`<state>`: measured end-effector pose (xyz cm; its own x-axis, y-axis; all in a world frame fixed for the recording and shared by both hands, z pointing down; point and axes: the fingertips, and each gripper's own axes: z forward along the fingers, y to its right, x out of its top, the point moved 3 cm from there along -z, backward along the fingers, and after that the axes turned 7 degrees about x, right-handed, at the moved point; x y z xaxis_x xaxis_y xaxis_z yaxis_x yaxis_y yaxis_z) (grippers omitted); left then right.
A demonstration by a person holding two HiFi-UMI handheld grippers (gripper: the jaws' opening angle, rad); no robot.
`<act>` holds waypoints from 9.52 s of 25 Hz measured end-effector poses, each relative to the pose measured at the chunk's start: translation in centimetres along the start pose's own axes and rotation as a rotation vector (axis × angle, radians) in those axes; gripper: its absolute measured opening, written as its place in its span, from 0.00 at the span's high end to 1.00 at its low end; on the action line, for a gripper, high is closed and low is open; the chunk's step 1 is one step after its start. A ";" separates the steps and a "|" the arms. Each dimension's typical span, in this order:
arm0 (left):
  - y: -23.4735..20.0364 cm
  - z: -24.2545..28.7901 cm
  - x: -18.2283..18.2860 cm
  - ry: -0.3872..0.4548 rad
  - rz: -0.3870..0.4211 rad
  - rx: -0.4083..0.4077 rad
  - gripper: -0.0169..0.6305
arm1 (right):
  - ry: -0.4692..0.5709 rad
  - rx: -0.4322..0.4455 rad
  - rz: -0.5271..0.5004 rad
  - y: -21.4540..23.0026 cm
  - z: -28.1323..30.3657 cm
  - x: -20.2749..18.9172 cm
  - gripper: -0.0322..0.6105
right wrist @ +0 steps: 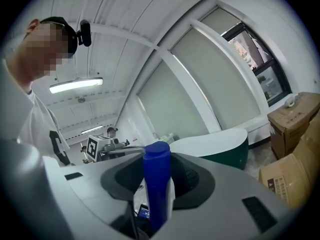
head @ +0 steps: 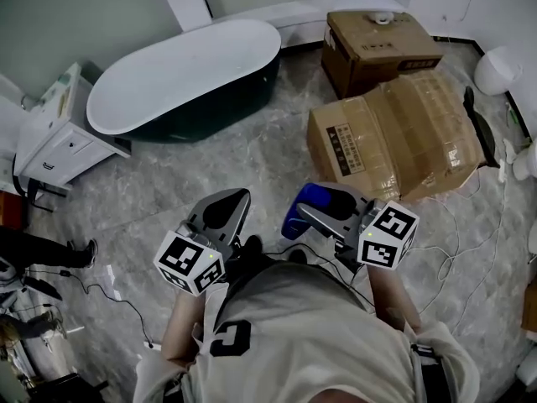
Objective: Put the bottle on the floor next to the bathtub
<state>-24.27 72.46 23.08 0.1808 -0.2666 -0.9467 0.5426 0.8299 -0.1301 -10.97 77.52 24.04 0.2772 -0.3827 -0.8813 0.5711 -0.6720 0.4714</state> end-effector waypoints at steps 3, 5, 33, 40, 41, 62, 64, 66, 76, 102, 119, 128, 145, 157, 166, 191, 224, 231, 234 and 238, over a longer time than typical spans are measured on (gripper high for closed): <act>0.0 0.1 -0.1 -0.017 0.011 -0.001 0.89 | -0.002 -0.020 -0.015 0.4 -0.1 0.1 0.70; -0.2 0.3 0.0 -0.019 0.018 -0.005 0.89 | -0.014 -0.041 -0.041 0.7 -0.1 0.3 0.70; -25.1 3.3 2.3 0.080 -0.122 -0.068 0.89 | -0.163 -0.334 -0.226 10.4 18.7 7.0 0.70; -30.3 3.3 3.2 0.090 -0.084 -0.058 0.89 | -0.221 -0.375 -0.224 12.7 24.1 8.2 0.70; -30.7 3.4 3.3 0.093 -0.076 -0.052 0.89 | -0.229 -0.381 -0.218 13.0 24.5 8.3 0.70; -31.1 20.5 9.9 0.085 0.017 -0.019 0.89 | -0.176 -0.341 -0.196 30.4 22.6 14.9 0.70; -30.8 23.4 11.2 0.085 0.033 -0.029 0.89 | -0.184 -0.329 -0.191 32.9 21.6 15.9 0.70; -30.4 26.0 12.1 0.086 0.039 -0.046 0.89 | -0.193 -0.323 -0.190 35.4 20.5 16.8 0.70; -30.3 34.5 13.9 0.008 0.048 -0.170 0.88 | -0.230 -0.311 -0.179 46.0 15.3 20.1 0.70; -51.4 44.6 16.9 0.033 0.075 -0.061 0.88 | -0.360 -0.224 -0.239 59.9 33.2 29.1 0.70; -57.4 51.4 22.1 0.132 0.187 -0.064 0.88 | -0.401 -0.256 -0.248 68.3 39.1 34.7 0.70; -61.3 60.5 24.2 0.076 0.109 0.113 0.88 | -0.379 -0.262 -0.260 77.7 37.6 37.7 0.70; -66.9 78.3 22.5 -0.119 0.025 0.227 0.88 | -0.422 -0.287 -0.122 101.1 38.0 37.0 0.70; -73.7 82.2 11.1 -0.166 -0.122 0.292 0.88 | -0.521 -0.430 -0.063 113.3 41.3 27.0 0.70; -75.2 89.1 0.8 -0.083 -0.396 0.188 0.88 | -0.600 -0.470 -0.098 121.0 43.2 15.5 0.70; -78.5 96.0 -25.9 -0.330 -0.354 0.195 0.88 | -0.765 -0.561 0.030 137.1 41.2 -17.8 0.70; -76.3 95.1 -28.0 -0.376 -0.367 0.155 0.88 | -0.879 -0.524 0.141 135.1 37.6 -26.6 0.56; -77.1 93.2 -25.1 -0.354 -0.353 0.160 0.88 | -0.847 -0.606 0.171 130.5 32.3 -22.0 0.54; -76.6 92.3 -22.9 -0.336 -0.376 0.121 0.88 | -0.744 -0.710 0.281 128.1 30.1 -19.1 0.54; -75.6 91.2 -20.1 -0.340 -0.370 0.068 0.88 | -0.583 -0.775 0.382 124.2 29.3 -14.7 0.54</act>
<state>5.86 -29.63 78.83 0.2166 -0.6908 -0.6899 0.6711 0.6185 -0.4087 33.25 -18.95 96.46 0.2451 -0.8697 -0.4284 0.9206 0.0703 0.3842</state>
